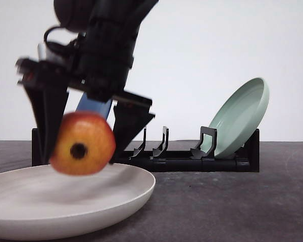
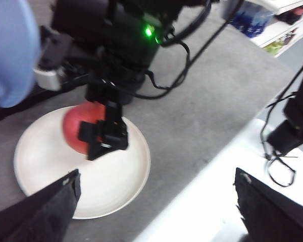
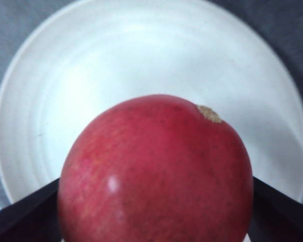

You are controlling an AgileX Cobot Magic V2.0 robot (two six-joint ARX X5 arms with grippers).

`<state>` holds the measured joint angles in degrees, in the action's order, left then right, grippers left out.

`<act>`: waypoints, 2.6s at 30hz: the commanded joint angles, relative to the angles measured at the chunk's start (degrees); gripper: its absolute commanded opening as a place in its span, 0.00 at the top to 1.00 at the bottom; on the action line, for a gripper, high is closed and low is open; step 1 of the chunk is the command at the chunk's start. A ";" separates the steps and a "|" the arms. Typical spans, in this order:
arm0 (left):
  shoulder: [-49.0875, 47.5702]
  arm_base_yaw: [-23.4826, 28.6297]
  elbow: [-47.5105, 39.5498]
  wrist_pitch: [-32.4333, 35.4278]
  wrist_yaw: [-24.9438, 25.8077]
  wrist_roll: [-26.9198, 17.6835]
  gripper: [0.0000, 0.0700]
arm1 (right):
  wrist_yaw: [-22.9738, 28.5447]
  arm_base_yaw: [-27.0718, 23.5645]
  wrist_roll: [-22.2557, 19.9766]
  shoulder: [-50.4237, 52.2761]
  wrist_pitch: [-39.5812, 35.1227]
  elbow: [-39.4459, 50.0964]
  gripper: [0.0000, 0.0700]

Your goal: Place pomegranate in white plate

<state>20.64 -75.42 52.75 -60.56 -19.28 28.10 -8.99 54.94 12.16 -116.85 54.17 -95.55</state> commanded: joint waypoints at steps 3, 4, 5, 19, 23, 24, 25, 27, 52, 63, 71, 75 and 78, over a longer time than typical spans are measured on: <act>0.22 -0.72 1.43 -0.09 -1.18 -0.52 0.16 | -0.26 1.32 -0.93 -2.58 -0.57 -1.53 0.25; 0.22 -0.72 1.43 -0.12 -1.64 -0.59 0.16 | -0.35 1.47 -1.02 -2.93 -0.55 -1.53 0.25; 0.22 -0.72 1.43 -0.12 -1.98 -0.59 0.16 | -0.42 1.63 -1.08 -3.37 -0.57 -1.53 0.25; 0.22 -0.72 1.43 -0.12 -2.18 -0.61 0.16 | -0.43 2.18 -1.72 -5.34 0.17 -1.20 0.24; 0.22 -0.72 1.43 -0.12 -2.18 -0.60 0.16 | -0.42 2.41 -1.72 -5.62 0.04 -1.20 0.20; 0.22 -0.72 1.43 -0.12 -2.18 -0.59 0.16 | -0.38 2.45 -1.72 -5.62 0.00 -1.20 0.17; 0.22 -0.72 1.43 -0.12 -2.18 -0.61 0.16 | -0.33 2.45 -1.72 -5.62 -0.08 -1.20 0.14; 0.22 -0.72 1.43 -0.12 -2.18 -0.61 0.16 | -0.38 2.43 -1.70 -5.62 -0.17 -1.20 0.04; 0.73 -0.72 1.40 0.36 -3.85 -0.42 0.16 | 4.73 -1.52 -4.45 26.92 15.00 -0.59 0.00; 5.28 -0.72 1.40 7.56 -9.44 -0.61 0.16 | 10.94 -3.45 -1.26 57.12 6.98 26.05 0.00; 7.81 -0.72 1.40 12.68 -10.31 -0.52 0.16 | 13.76 -3.43 5.77 82.61 -8.45 43.72 0.00; 8.15 -0.72 1.40 14.24 -10.31 -0.13 0.16 | 18.17 -3.43 6.05 90.77 -10.01 45.39 0.00; 8.15 -0.72 1.40 14.09 -10.28 0.10 0.16 | 19.12 -3.43 5.09 94.37 -9.99 45.31 0.00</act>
<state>28.45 -75.42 53.28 -46.92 -29.32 28.12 9.82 50.98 16.99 -22.36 44.43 -49.74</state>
